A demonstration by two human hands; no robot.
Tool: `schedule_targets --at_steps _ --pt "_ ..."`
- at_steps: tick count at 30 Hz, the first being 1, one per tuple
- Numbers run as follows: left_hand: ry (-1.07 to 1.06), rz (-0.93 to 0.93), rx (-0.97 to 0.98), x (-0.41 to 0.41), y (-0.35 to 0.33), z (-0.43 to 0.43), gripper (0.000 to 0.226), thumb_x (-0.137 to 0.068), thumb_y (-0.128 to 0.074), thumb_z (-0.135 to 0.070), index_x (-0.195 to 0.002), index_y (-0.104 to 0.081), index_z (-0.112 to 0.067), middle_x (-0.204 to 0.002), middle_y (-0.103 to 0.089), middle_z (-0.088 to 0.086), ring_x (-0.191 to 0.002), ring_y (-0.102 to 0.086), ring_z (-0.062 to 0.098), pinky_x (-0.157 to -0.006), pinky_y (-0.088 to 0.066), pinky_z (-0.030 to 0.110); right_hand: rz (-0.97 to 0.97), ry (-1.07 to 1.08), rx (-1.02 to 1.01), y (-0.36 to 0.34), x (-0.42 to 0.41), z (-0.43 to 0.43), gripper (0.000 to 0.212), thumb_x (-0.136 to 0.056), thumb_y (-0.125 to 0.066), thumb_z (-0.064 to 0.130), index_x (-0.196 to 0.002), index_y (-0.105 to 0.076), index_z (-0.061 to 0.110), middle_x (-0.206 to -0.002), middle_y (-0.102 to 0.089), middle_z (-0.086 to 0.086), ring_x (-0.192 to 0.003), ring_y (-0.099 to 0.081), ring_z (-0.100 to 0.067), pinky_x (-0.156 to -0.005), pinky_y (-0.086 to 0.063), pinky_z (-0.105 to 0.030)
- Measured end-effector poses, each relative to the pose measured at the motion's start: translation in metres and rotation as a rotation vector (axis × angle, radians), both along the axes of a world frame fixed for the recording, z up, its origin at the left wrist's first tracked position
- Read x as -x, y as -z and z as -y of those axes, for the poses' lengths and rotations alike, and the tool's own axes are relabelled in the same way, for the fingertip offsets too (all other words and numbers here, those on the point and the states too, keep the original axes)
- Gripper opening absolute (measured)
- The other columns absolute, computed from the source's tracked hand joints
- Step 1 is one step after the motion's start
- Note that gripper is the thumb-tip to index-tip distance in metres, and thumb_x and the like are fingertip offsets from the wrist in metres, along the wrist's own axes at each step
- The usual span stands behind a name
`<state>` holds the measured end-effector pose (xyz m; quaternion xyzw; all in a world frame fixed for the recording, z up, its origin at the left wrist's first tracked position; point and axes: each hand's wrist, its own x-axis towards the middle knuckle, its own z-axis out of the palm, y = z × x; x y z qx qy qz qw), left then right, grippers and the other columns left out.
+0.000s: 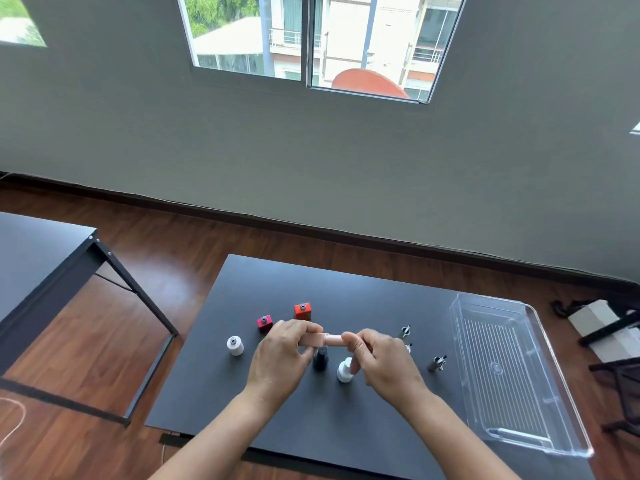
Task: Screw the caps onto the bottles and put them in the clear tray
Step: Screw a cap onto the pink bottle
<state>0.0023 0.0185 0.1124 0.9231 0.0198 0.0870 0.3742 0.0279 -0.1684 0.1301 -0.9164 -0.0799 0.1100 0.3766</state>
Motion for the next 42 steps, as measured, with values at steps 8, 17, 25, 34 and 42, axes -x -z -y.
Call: schedule_targets --at_steps 8,17,25,34,42 --pt "0.015 0.011 -0.034 -0.006 -0.002 0.003 0.022 -0.081 -0.073 -0.02 -0.101 -0.07 -0.029 -0.097 -0.07 -0.014 -0.093 -0.06 0.008 -0.083 -0.05 0.027 0.099 -0.065 0.06 0.001 0.003 0.004 0.028 -0.087 -0.064 0.037 -0.11 -0.05 0.035 -0.08 -0.058 0.023 -0.062 -0.054 -0.005 -0.073 -0.053 -0.033" --pt "0.052 0.01 -0.066 -0.01 -0.005 0.006 0.023 -0.082 -0.072 -0.019 -0.102 -0.07 -0.03 -0.101 -0.067 -0.017 -0.096 -0.058 0.005 -0.077 -0.049 0.022 0.059 -0.063 0.119 -0.005 0.003 0.01 0.042 -0.086 -0.048 0.064 -0.12 -0.051 0.04 -0.093 -0.068 0.017 -0.073 -0.062 -0.007 -0.08 -0.05 -0.029" --pt "0.071 0.022 -0.038 -0.013 -0.007 0.011 0.02 -0.083 -0.071 -0.018 -0.101 -0.072 -0.027 -0.103 -0.065 -0.015 -0.101 -0.059 0.005 -0.077 -0.052 0.025 0.074 -0.057 0.207 -0.008 0.002 0.012 0.042 -0.094 -0.032 0.059 -0.097 -0.062 0.029 -0.08 -0.073 0.012 -0.074 -0.067 -0.014 -0.077 -0.052 -0.036" --pt "0.11 0.042 -0.047 -0.016 -0.009 0.016 0.019 -0.084 -0.07 -0.02 -0.102 -0.072 -0.027 -0.101 -0.065 -0.013 -0.1 -0.058 0.008 -0.079 -0.052 0.031 0.183 -0.03 0.181 -0.007 0.004 0.012 0.016 -0.091 -0.058 0.038 -0.103 -0.055 0.029 -0.092 -0.068 0.012 -0.076 -0.062 -0.016 -0.071 -0.046 -0.031" --pt "0.238 0.021 -0.097 -0.023 -0.016 0.013 0.019 -0.087 -0.066 -0.023 -0.103 -0.069 -0.032 -0.099 -0.062 -0.014 -0.099 -0.053 0.008 -0.075 -0.048 0.026 0.274 -0.111 0.263 -0.006 0.0 0.018 0.026 -0.095 -0.051 0.039 -0.117 -0.06 0.029 -0.098 -0.062 0.006 -0.085 -0.063 -0.021 -0.072 -0.048 -0.032"
